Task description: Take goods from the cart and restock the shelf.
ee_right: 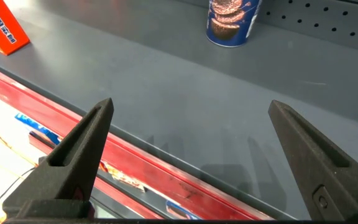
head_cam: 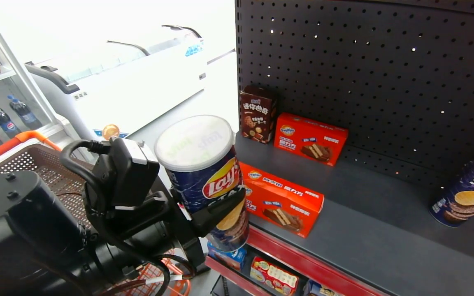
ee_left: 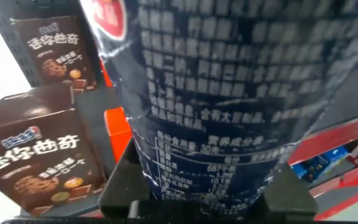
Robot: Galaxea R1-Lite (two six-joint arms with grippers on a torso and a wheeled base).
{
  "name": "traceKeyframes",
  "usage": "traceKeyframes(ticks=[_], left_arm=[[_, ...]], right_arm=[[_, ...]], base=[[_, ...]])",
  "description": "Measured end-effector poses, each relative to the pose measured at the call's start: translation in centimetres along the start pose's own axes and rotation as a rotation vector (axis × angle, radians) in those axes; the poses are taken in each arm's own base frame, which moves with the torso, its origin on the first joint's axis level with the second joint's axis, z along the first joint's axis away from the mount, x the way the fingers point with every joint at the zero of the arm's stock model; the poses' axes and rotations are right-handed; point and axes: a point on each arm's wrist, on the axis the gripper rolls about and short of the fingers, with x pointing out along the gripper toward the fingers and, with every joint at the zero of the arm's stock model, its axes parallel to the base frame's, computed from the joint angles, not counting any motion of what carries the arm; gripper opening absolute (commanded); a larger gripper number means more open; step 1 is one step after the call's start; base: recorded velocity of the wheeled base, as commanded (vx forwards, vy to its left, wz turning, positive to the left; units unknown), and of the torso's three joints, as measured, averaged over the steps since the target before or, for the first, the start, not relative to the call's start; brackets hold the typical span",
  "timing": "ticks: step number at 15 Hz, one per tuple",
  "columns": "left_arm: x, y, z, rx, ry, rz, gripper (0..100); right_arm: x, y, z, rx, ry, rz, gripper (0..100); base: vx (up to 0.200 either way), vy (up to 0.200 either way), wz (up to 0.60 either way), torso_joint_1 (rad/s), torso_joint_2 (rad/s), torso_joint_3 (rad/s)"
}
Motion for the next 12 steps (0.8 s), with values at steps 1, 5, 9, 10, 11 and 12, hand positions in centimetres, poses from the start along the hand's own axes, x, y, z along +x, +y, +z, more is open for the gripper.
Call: traceKeyframes(ticks=[1,5,9,10,11,12], left_arm=[[0.3,-0.6,0.0,-0.008,-0.001,-0.026,0],[0.8,-3.5,0.0,-0.056,0.000,-0.150,0],[0.8,-5.0,-0.2,-0.080,0.007,-0.240,0],[0.8,-5.2,-0.2,-0.081,0.005,-0.262,0],[0.8,-5.3,-0.2,-0.080,0.000,-0.283,0],[0.8,-5.4,-0.2,-0.080,-0.002,-0.297,0]], right_arm=[[0.0,0.0,0.0,0.000,0.000,0.000,100],[0.0,0.0,0.0,0.000,0.000,0.000,100],[0.0,0.0,0.0,-0.002,0.000,0.001,100],[0.0,0.0,0.0,-0.003,0.000,0.001,100],[0.0,0.0,0.0,-0.003,0.000,0.001,100],[0.0,0.0,0.0,-0.003,0.000,0.001,100]], base=[[0.000,0.000,0.00,0.000,0.00,0.000],[0.000,0.000,0.00,0.000,0.00,0.000],[0.000,0.000,0.00,0.000,0.00,0.000],[0.000,0.000,0.00,0.000,0.00,0.000],[0.000,0.000,0.00,0.000,0.00,0.000],[0.000,0.000,0.00,0.000,0.00,0.000]])
